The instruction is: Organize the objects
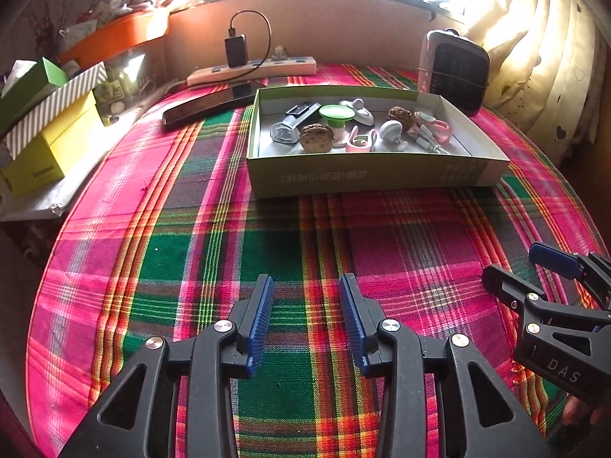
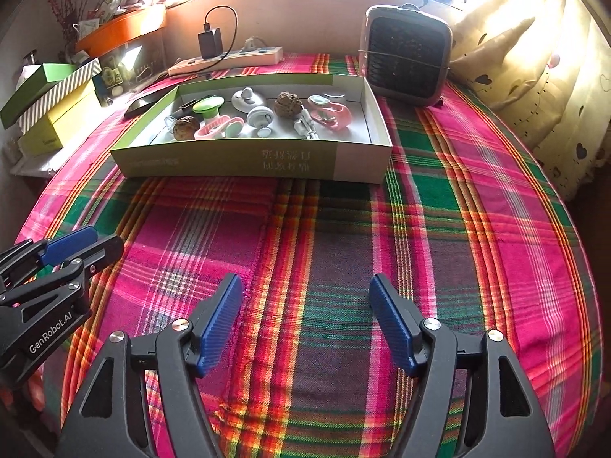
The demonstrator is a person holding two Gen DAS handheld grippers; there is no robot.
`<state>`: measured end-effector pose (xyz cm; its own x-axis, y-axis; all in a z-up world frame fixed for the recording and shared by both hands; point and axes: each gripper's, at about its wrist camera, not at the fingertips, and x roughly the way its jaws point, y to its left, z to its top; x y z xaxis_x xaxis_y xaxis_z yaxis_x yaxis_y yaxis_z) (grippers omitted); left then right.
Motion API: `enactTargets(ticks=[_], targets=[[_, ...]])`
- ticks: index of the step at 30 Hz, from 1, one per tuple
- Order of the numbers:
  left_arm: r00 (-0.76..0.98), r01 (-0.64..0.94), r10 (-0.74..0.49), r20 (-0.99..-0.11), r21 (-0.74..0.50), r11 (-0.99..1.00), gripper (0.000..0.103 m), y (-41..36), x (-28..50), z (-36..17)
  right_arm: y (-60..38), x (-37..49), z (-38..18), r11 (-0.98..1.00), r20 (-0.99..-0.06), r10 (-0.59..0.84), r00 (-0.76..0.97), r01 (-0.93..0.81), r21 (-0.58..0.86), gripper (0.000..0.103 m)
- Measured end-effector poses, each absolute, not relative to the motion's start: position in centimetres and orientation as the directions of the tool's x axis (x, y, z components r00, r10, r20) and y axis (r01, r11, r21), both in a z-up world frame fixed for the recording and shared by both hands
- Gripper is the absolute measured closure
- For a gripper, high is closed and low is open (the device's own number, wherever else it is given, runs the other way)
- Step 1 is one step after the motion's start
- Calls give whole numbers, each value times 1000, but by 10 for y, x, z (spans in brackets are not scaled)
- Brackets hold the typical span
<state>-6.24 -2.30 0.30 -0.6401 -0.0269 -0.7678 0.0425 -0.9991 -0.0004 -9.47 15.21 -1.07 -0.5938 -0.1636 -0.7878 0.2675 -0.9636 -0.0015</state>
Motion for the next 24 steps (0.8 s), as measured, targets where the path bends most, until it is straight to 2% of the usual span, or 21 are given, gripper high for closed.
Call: enactTargets(ticks=[15,24], targets=[[-640,40,-23,-768,-4,-999,66,-23,-63,2,150,-96,-11,-962,-793,-163,-588,272,-4,24],[-640,41,-24,-768,-3,-999,66,-23,-63,2,149,-96,-11,-962,-793,-164,-587,274,-4,23]])
